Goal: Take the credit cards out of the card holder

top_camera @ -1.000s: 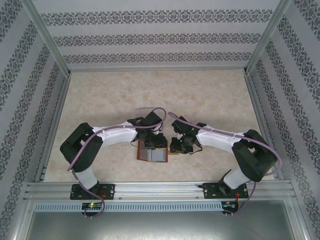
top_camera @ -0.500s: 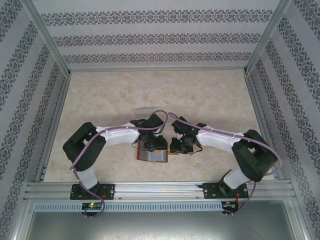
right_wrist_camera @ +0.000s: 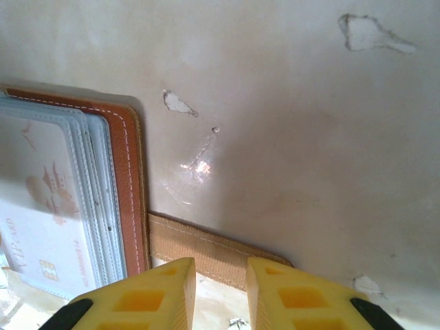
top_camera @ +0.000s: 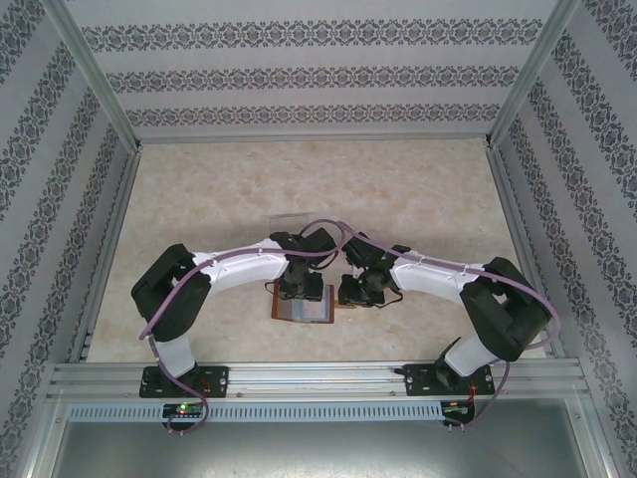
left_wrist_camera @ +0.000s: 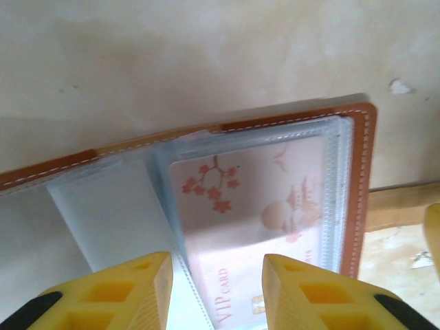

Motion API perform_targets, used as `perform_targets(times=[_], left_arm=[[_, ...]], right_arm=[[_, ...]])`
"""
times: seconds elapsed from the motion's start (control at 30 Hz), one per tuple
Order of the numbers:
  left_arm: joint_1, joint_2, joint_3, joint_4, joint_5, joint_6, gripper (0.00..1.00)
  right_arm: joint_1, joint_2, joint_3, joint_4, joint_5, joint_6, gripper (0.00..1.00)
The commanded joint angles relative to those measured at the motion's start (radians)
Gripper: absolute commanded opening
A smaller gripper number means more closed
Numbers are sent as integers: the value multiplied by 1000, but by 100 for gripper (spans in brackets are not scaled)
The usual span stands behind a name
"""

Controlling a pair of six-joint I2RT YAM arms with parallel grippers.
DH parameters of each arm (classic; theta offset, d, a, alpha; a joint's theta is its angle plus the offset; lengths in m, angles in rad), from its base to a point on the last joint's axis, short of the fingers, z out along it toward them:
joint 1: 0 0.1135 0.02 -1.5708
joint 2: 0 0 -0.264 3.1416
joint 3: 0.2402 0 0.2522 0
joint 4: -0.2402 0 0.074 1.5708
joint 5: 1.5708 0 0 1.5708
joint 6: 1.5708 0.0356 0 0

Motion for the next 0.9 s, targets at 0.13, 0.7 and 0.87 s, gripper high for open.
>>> perform_targets(times=[0.13,0.7,0.87], left_arm=[[-20,3,46,-209,-146,52,42],[-16,-37,-54,-214,-158,54,32],[-15,-61,-91,-200,-137,56,32]], right_arm=[[-10,11,-4,-19,29,5,29],[-10,23,17,-35,36,-7,29],[-10,16,30,-54,42,-12,29]])
